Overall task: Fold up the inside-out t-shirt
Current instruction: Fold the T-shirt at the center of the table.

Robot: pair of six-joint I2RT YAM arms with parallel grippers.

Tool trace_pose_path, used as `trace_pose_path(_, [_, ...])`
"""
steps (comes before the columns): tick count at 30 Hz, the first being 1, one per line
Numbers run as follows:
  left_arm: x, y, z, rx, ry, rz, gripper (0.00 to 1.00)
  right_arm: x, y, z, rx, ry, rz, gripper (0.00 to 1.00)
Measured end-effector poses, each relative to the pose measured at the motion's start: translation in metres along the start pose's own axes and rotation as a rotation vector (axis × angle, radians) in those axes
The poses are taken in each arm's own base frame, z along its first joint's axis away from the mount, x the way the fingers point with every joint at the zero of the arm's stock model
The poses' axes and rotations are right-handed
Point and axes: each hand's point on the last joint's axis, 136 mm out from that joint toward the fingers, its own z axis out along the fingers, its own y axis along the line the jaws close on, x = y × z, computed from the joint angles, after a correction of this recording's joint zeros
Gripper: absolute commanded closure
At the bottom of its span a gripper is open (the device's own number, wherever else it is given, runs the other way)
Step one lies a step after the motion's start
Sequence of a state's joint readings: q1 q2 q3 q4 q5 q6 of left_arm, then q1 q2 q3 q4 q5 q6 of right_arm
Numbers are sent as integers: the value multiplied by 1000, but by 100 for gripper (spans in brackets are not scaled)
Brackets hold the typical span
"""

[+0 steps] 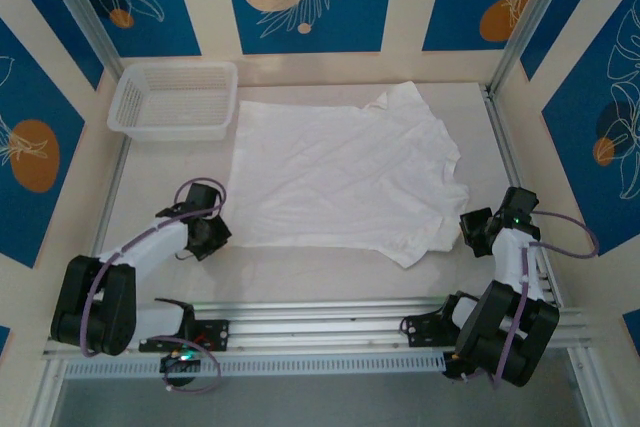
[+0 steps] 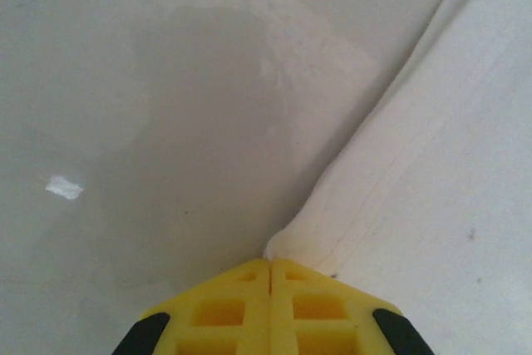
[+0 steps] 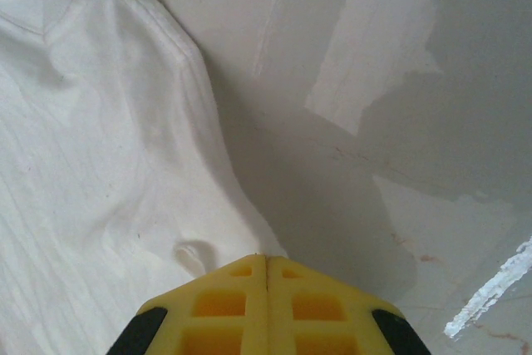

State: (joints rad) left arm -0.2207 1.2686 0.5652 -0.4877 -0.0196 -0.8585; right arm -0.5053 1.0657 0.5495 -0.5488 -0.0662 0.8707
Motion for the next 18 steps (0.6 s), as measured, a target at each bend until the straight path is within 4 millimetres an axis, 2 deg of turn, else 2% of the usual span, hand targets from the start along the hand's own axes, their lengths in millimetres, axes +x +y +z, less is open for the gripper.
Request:
trace_pose_path(7, [-8, 11, -21, -18, -80, -12, 100, -4, -15, -1, 40, -34, 28, 100])
trace_pose_path(11, [-9, 9, -24, -3, -83, -11, 100, 0, -25, 4, 68, -10, 44, 100])
trace_pose_path(15, [-7, 6, -25, 13, -69, 1, 100, 2, -24, 4, 61, 2, 36, 100])
trace_pose_path(18, [-12, -4, -31, 40, -73, 17, 100, 0, -14, -1, 37, 7, 31, 100])
